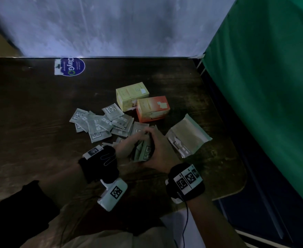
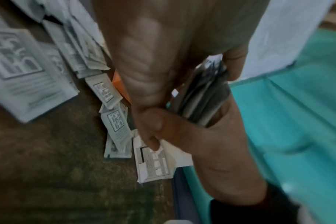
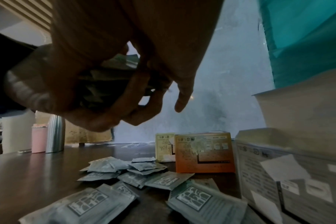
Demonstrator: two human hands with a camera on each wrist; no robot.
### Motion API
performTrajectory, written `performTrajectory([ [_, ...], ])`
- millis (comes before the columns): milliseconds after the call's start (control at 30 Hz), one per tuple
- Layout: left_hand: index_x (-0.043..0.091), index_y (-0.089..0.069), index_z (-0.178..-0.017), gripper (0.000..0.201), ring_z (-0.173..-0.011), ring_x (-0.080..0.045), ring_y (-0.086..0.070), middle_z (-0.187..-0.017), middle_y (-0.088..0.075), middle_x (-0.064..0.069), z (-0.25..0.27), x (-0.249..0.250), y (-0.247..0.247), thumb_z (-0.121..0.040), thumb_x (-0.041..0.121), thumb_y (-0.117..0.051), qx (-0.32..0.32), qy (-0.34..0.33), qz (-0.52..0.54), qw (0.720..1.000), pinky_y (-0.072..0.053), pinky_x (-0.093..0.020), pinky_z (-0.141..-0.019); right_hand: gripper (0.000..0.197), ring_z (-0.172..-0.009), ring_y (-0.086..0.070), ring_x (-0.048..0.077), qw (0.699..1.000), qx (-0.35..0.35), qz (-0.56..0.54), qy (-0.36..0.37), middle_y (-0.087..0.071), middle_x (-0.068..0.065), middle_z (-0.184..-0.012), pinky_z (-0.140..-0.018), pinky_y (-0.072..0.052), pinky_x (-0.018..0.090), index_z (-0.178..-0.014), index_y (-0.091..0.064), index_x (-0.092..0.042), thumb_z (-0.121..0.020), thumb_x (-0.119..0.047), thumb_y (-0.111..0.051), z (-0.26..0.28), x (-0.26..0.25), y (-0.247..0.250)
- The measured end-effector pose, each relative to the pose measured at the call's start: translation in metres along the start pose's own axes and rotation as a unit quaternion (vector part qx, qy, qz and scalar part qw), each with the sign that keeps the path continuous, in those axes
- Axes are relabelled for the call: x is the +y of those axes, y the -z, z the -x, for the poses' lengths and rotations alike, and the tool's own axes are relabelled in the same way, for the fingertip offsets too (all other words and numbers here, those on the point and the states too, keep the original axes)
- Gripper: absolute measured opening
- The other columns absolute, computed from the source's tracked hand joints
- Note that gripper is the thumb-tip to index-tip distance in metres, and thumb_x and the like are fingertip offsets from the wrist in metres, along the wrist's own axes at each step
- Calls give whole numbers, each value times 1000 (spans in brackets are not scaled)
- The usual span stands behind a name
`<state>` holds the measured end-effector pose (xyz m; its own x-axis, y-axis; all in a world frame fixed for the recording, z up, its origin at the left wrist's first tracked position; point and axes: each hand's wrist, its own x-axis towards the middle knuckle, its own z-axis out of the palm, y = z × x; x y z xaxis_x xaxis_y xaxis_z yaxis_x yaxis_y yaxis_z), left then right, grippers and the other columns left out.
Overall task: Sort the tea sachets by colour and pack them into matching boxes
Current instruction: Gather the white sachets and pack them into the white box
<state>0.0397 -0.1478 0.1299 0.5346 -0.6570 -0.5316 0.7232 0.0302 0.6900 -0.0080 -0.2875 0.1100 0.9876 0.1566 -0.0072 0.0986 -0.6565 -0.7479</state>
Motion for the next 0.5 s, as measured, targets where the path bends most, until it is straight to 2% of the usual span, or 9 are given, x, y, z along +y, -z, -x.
performTrajectory([
  [67, 10, -59, -81, 34, -61, -10, -66, -75, -65, -7, -3, 1, -4, -97, 37, -45, 41, -10, -38, 998, -52, -22, -62, 85, -108, -54, 15, 1000, 1, -23, -5, -53, -1, -120, -90, -49, 40, -128, -40, -23, -59, -33, -88, 1, 1, -1],
  [133, 14, -60, -82, 41, -60, -9, -67, -73, -68, -3, -6, 0, -4, -99, 39, -33, 45, -19, -26, 998, -53, -23, -66, 86, -109, -54, 13, 999, 11, -39, -10, -54, -1, -122, -92, -49, 37, -131, -41, -20, -60, -33, -88, 3, 2, -1],
  [167, 13, -62, -85, 42, -66, -12, -67, -77, -69, -5, -6, -1, -3, -96, 43, -36, 34, -14, -19, 999, -53, -27, -71, 86, -110, -54, 12, 999, 14, -46, -18, -54, -1, -123, -93, -48, 36, -131, -41, -20, -60, -33, -88, 4, 2, -1],
  [233, 11, -68, -88, 39, -73, -17, -67, -86, -69, -9, -1, -1, 1, -78, 48, -62, -24, 1, 9, 1000, -53, -30, -75, 85, -110, -54, 12, 997, 16, -69, -44, -54, -1, -124, -95, -49, 35, -130, -41, -19, -61, -30, -89, 6, 1, 1],
  [267, 11, -70, -90, 41, -77, -19, -68, -89, -70, -10, 0, -1, 4, -65, 42, -76, -59, 11, 19, 998, -53, -32, -77, 84, -110, -55, 11, 995, 18, -84, -55, -54, -1, -124, -95, -50, 33, -130, -41, -19, -61, -28, -89, 8, 1, 2],
  [300, 10, -69, -95, 46, -81, -21, -68, -92, -71, -10, -1, -2, 7, -56, 31, -81, -72, 23, 25, 997, -53, -33, -79, 85, -109, -55, 9, 993, 22, -98, -61, -55, -2, -123, -94, -50, 28, -129, -41, -18, -61, -26, -90, 9, 2, 3],
  [400, 6, -58, -104, 38, -81, -21, -69, -91, -72, -9, -1, -4, 12, -67, 11, -61, -77, 28, 39, 996, -57, -31, -76, 86, -107, -53, 1, 991, 28, -119, -52, -53, -5, -121, -89, -45, 9, -131, -41, -14, -62, -21, -90, 11, 0, 6],
  [467, 5, -56, -105, 32, -81, -21, -70, -90, -72, -9, -1, -2, 12, -73, 9, -53, -58, 16, 30, 998, -58, -31, -76, 88, -111, -50, 0, 992, 25, -118, -44, -50, -7, -124, -90, -41, 4, -134, -39, -14, -62, -20, -90, 11, 0, 6],
  [500, 5, -56, -105, 29, -82, -22, -70, -90, -72, -9, 0, -2, 12, -76, 6, -55, -49, 5, 16, 999, -57, -32, -77, 89, -114, -48, 0, 991, 29, -120, -42, -48, -7, -126, -91, -39, 4, -135, -39, -14, -62, -19, -90, 11, -1, 6],
])
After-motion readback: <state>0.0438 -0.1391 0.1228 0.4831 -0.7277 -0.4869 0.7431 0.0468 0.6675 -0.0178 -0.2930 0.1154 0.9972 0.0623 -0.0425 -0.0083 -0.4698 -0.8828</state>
